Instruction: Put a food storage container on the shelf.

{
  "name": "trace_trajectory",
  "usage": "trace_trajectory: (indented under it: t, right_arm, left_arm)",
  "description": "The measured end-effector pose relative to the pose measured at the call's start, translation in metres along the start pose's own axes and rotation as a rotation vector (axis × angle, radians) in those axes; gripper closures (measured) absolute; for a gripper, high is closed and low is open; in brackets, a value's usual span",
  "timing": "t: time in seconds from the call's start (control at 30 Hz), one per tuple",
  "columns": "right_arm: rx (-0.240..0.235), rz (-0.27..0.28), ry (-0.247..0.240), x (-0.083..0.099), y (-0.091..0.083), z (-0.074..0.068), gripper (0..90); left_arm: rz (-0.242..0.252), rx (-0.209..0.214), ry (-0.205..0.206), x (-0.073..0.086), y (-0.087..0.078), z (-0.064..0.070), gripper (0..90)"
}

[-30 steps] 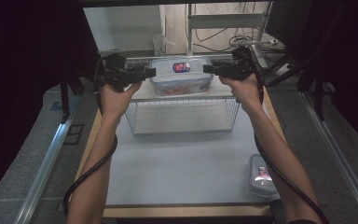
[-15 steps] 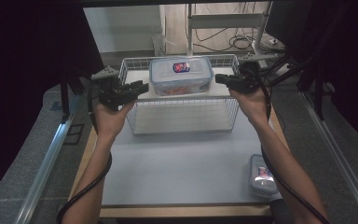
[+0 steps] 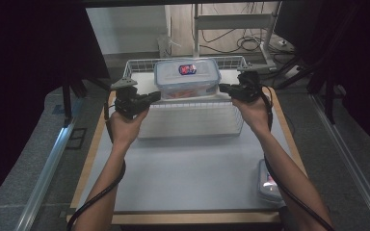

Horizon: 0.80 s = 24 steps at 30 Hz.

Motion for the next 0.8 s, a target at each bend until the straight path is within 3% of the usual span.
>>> trace_trajectory:
  t: [0.3,0.5,0.6,0.8]
  right_arm:
    - [-0.011,0.005,0.014,0.0,0.001,-0.001,89.4]
    - [-0.015,0.006,0.017,-0.001,0.002,-0.001,89.3]
    - [-0.02,0.01,0.009,0.0,-0.001,-0.002,89.1]
    - [-0.067,0.022,-0.008,0.007,-0.014,-0.012,83.4]
  left_arm:
    - [-0.016,-0.021,-0.011,-0.005,0.007,-0.003,89.9]
    - [-0.017,-0.007,-0.024,-0.004,0.009,-0.003,89.8]
    - [-0.018,0.0,-0.003,-0.003,0.005,0.004,87.7]
    - [-0.031,-0.006,0.043,0.008,-0.008,0.02,74.0]
Point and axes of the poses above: each handheld gripper's, and its own axes: y roughly forward along the jaws, x roughly out of its underside, z roughly to its right, the point moved 2 cm from there along y, roughly forward along the jaws, and after that the axes turned 4 degrees about -y, right-handed, at the moved point
